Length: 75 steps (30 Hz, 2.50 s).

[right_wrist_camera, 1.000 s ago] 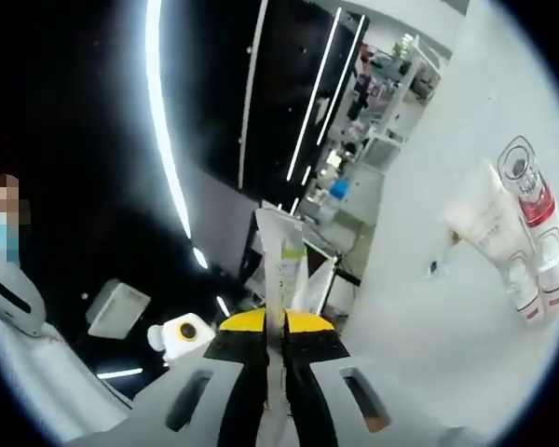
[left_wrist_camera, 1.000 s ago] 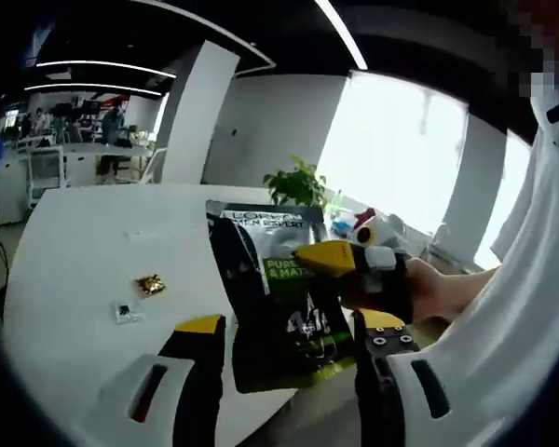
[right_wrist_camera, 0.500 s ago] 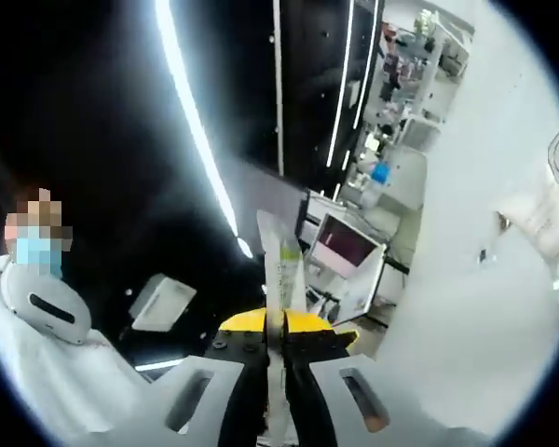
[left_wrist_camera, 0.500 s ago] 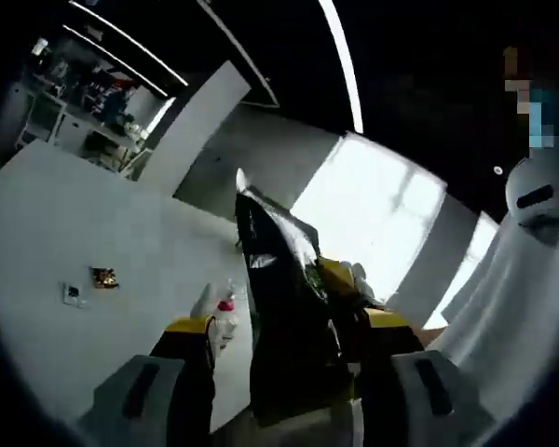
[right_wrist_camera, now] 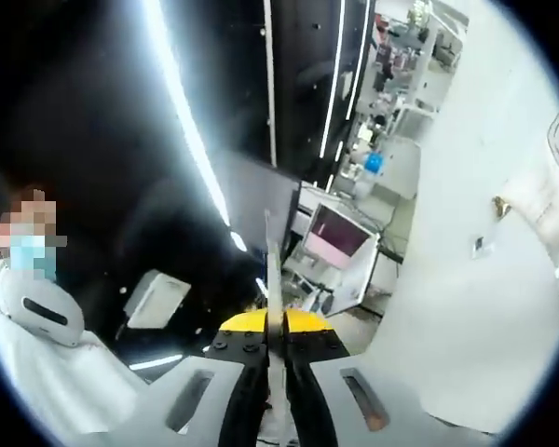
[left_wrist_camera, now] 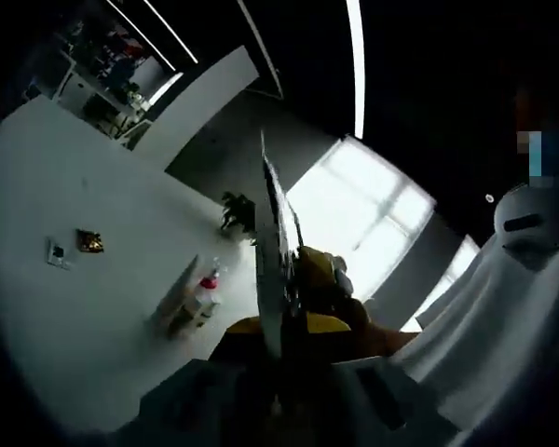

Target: Arrange the skincare products in the storage area until every visible bottle or jar stands upright without overlapping.

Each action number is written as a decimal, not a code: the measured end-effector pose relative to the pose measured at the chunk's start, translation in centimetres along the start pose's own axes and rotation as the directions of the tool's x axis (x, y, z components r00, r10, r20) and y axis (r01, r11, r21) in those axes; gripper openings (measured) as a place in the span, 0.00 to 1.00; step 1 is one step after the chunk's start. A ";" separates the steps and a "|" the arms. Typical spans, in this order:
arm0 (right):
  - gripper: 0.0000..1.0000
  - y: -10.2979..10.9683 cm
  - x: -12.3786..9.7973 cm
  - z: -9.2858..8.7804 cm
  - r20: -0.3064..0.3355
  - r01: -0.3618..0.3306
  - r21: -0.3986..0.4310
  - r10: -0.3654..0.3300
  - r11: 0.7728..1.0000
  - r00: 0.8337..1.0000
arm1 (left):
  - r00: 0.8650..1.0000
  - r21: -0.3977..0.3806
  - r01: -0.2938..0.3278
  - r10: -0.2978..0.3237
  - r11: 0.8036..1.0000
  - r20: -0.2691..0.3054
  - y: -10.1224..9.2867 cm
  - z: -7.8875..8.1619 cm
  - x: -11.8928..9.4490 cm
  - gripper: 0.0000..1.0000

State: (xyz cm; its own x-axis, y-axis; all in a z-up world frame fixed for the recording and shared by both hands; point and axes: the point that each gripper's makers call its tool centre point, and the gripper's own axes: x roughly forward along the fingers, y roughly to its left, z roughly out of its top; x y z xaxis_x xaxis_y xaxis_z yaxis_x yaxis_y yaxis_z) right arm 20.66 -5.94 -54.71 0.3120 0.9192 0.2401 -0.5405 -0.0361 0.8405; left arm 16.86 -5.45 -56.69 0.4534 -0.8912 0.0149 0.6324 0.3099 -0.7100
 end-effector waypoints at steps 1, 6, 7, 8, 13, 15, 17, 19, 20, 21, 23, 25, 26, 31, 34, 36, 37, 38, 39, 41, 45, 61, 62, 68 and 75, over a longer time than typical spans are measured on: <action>0.05 -0.2 -0.1 0.1 0.009 0.010 0.003 -0.010 1.000 1.000 | 1.000 -0.006 -0.009 0.009 1.000 0.010 0.2 0.1 0.0 0.01; 0.06 -1.3 -0.5 -0.1 0.022 0.065 0.000 -0.065 0.998 0.998 | 0.999 -0.032 -0.040 0.041 0.999 0.030 0.8 0.0 0.2 0.00; 0.07 -1.3 -0.5 -0.1 0.024 0.068 0.001 -0.068 0.998 0.997 | 0.998 -0.043 -0.039 0.041 0.998 0.049 0.8 0.1 0.3 0.00; 0.07 -1.4 -0.5 -0.2 0.027 0.074 0.005 -0.074 0.997 0.997 | 0.997 -0.049 -0.040 0.043 0.998 0.062 0.8 0.2 0.3 0.00; 0.08 -1.5 -0.6 -1.3 0.021 0.078 0.019 -0.079 0.997 0.997 | 0.979 -0.151 -0.023 0.052 0.988 0.196 1.2 1.8 0.4 0.00; 0.08 -1.5 -0.5 -1.3 0.044 0.075 0.041 -0.077 0.996 0.996 | 0.974 -0.157 -0.025 0.059 0.987 0.221 1.4 2.0 0.3 0.00; 0.09 -1.6 -0.5 -1.3 0.064 0.072 0.062 -0.076 0.995 0.995 | 0.967 -0.174 -0.025 0.068 0.984 0.244 1.5 2.0 0.4 0.00; 0.08 -1.7 -0.5 -1.4 0.078 0.070 0.081 -0.076 0.994 0.994 | 0.960 -0.192 -0.025 0.077 0.981 0.268 1.7 2.1 0.4 0.00; 0.08 -1.8 -0.5 -1.4 0.082 0.069 0.096 -0.077 0.993 0.994 | 0.956 -0.208 -0.021 0.080 0.978 0.281 1.8 2.2 0.4 0.00; 0.07 -1.9 -0.5 -1.5 0.087 0.076 0.103 -0.086 0.992 0.992 | 0.954 -0.212 -0.024 0.086 0.977 0.286 1.9 2.1 0.5 0.00; 0.04 -2.1 -0.7 -1.4 0.100 0.084 0.103 -0.094 0.991 0.991 | 0.953 -0.224 -0.029 0.094 0.974 0.288 2.1 1.9 0.6 0.00; 0.02 -2.1 -0.7 -1.4 0.100 0.081 0.112 -0.092 0.990 0.991 | 0.953 -0.233 -0.031 0.100 0.972 0.287 2.3 1.7 0.6 0.00; 0.02 -2.2 -0.9 -1.4 0.099 0.090 0.081 -0.098 0.993 0.990 | 0.953 -0.234 -0.034 0.102 0.972 0.284 2.3 1.6 0.7 0.00; 0.01 -2.5 -1.2 -1.6 0.086 0.103 0.079 -0.110 0.992 0.990 | 0.957 -0.218 -0.063 0.121 0.974 0.262 2.8 1.1 0.8 0.02; 0.01 -2.7 -1.4 -1.7 0.080 0.108 0.075 -0.114 0.991 0.990 | 0.962 -0.201 -0.082 0.131 0.976 0.240 3.0 0.8 0.6 0.06; 0.01 -2.9 -1.6 -1.6 0.078 0.113 0.072 -0.119 0.991 0.990 | 0.963 -0.201 -0.093 0.139 0.975 0.232 3.3 0.8 0.5 0.09; 0.01 -3.0 -1.8 -1.5 0.078 0.116 0.071 -0.122 0.991 0.989 | 0.962 -0.202 -0.101 0.147 0.974 0.228 3.5 0.7 0.2 0.09; 0.01 -3.1 -1.9 -1.4 0.079 0.121 0.071 -0.127 0.990 0.989 | 0.962 -0.202 -0.104 0.150 0.974 0.228 3.6 0.7 0.1 0.09; 0.01 -3.3 -2.1 -1.4 0.076 0.126 0.070 -0.132 0.989 0.988 | 0.963 -0.216 -0.109 0.157 0.970 0.221 3.9 0.6 -0.1 0.09; 0.01 -3.6 -2.2 -1.7 0.058 0.139 0.064 -0.143 0.988 0.988 | 0.966 -0.217 -0.111 0.156 0.970 0.207 4.0 0.3 -0.1 0.08; 0.01 -4.3 -2.5 -2.1 0.047 0.163 0.066 -0.166 0.984 0.985 | 0.968 -0.232 -0.121 0.167 0.965 0.190 4.3 -0.4 0.1 0.05; 0.02 -8.1 -3.8 -2.5 0.008 0.313 0.033 -0.313 0.949 0.950 | 0.959 -0.357 -0.193 0.253 0.914 0.129 7.6 -2.6 1.1 0.00; 0.03 -8.2 -3.8 -2.5 0.009 0.313 0.032 -0.314 0.949 0.949 | 0.959 -0.368 -0.187 0.251 0.911 0.133 7.7 -2.6 1.2 0.00; 0.05 -9.5 -4.2 -2.4 -0.004 0.349 0.009 -0.349 0.937 0.937 | 0.959 -0.384 -0.194 0.258 0.902 0.120 8.8 -2.7 1.8 0.00; 0.35 -10.0 -4.2 -2.3 -0.004 0.338 -0.007 -0.338 0.941 0.941 | 0.949 -0.434 -0.224 0.297 0.873 0.108 11.1 -3.2 2.3 0.00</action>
State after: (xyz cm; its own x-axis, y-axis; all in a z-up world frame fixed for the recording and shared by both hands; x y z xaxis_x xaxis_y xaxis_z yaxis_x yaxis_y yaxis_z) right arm 22.99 -8.53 -65.22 0.4732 0.8789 -0.0603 -0.4084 0.2795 0.8689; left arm 22.89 -5.10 -66.80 0.6860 -0.7175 -0.1208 0.1777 0.3262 -0.9284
